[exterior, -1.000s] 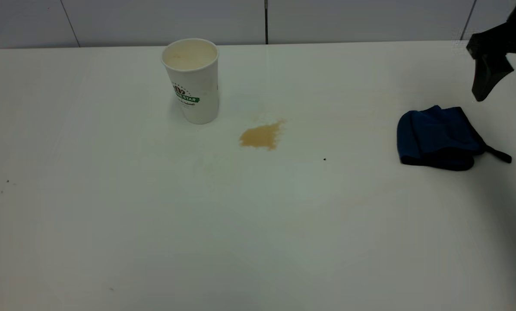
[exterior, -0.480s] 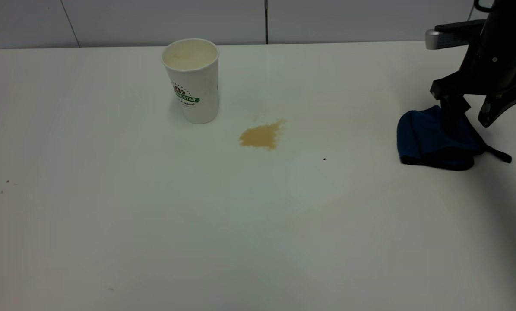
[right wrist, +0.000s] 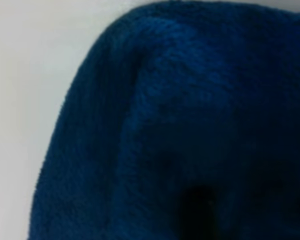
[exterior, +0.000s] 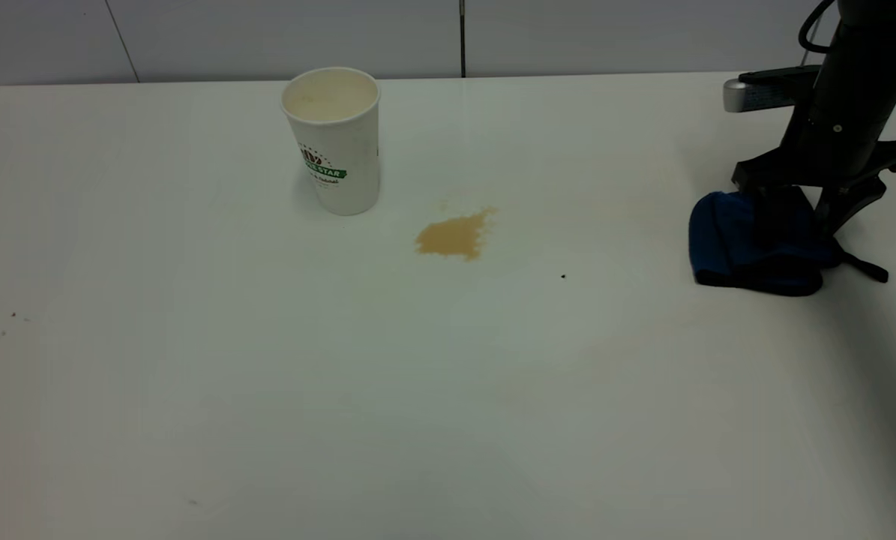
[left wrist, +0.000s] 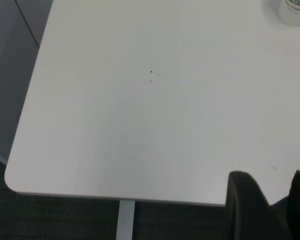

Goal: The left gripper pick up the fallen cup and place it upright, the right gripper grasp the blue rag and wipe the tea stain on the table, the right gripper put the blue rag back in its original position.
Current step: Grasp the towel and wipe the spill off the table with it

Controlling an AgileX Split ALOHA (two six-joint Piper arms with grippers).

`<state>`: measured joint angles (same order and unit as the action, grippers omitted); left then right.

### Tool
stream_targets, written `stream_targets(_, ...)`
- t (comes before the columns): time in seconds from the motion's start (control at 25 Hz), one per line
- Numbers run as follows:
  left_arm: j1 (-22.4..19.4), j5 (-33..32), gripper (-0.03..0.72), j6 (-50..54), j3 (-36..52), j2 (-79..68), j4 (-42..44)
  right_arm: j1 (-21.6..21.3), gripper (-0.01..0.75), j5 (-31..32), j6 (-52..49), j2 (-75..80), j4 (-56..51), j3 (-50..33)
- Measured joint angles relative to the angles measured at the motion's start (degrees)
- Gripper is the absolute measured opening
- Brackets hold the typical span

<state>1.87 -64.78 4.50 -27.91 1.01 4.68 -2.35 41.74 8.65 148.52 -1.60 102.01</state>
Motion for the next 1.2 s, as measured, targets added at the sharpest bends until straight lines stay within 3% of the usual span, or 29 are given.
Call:
stream_targets(0.12,0.0,0.0,0.237,0.0,0.0,0.0,0.0,-0.1,0.459,0.4,1.5,0.6,-3.0,0.3)
stream_targets(0.32,0.0,0.0,0.237,0.0,0.0,0.0,0.0,0.1,0.122,1.1,6.8,1.0,-7.5,0.7)
stream_targets(0.4,0.0,0.0,0.237,0.0,0.0,0.0,0.0,0.9,0.062,1.3,8.1,1.0,-7.5,1.1)
stream_targets(0.56,0.0,0.0,0.237,0.0,0.0,0.0,0.0,5.2,0.053,2.6,8.6,1.6,-7.9,3.6)
stream_targets(0.88,0.0,0.0,0.237,0.0,0.0,0.0,0.0,18.6,0.053,7.9,7.2,3.3,-9.1,9.4)
stream_targets(1.2,0.0,0.0,0.237,0.0,0.0,0.0,0.0,30.3,0.053,5.2,3.1,3.3,-9.4,9.9)
